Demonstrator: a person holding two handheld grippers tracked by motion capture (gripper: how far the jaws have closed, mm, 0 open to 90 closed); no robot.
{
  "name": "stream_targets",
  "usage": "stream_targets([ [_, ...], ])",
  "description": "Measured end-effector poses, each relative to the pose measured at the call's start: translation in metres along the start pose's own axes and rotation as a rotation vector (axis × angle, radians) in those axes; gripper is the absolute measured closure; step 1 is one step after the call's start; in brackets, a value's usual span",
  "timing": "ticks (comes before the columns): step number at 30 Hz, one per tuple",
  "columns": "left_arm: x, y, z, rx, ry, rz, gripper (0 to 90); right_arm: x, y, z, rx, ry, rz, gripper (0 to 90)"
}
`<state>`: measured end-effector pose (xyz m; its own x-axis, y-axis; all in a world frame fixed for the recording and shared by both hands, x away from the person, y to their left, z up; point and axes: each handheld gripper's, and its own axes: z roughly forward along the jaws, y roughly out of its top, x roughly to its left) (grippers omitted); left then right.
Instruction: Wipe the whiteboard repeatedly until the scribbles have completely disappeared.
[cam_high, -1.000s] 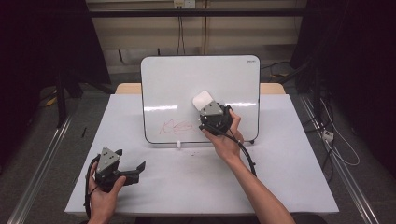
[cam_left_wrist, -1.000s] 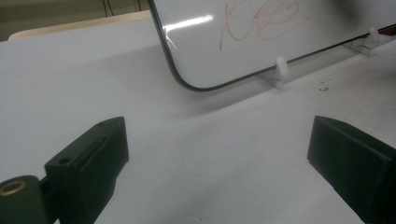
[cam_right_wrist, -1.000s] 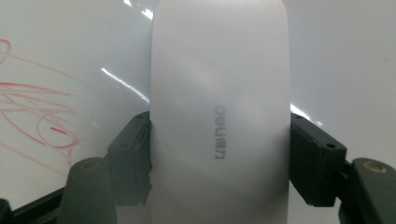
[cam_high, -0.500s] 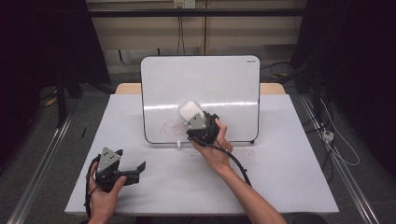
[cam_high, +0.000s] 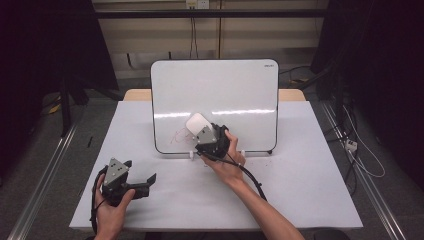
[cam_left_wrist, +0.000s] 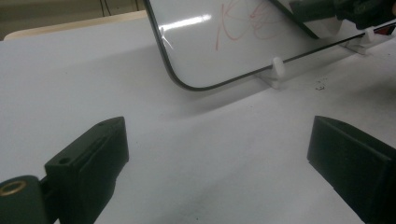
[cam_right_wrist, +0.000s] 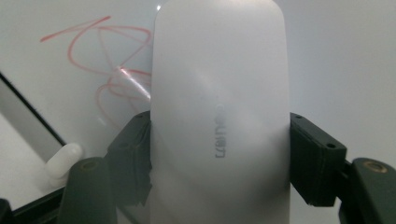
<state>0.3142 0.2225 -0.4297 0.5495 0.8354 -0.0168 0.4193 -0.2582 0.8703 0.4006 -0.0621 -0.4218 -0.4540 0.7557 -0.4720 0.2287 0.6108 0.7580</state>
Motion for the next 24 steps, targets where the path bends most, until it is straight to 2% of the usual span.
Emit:
stream_targets([
  [5,0.0,0.0,-0.001,-0.006,0.002,-0.005,5.3,-0.022,0.008,0.002,-0.01,-0.03,0.048,31.6],
  [7,0.0,0.0,-0.001,-0.008,0.003,-0.007,5.3,-0.035,0.011,0.003,-0.025,-0.043,0.09,31.6],
  [11,0.001,0.0,-0.001,-0.004,0.006,-0.009,5.3,-0.047,0.015,0.005,-0.042,-0.06,0.132,31.6],
  [15,0.0,0.0,0.0,-0.001,0.006,-0.001,5.3,-0.043,0.015,0.005,-0.044,-0.086,0.121,31.6],
  [18,-0.001,0.0,0.0,-0.005,0.003,-0.002,5.3,-0.038,0.014,0.005,-0.045,-0.085,0.108,31.6],
  [24,-0.001,0.001,0.0,0.006,0.004,0.003,5.3,-0.01,0.012,0.006,-0.053,-0.057,0.047,31.6],
])
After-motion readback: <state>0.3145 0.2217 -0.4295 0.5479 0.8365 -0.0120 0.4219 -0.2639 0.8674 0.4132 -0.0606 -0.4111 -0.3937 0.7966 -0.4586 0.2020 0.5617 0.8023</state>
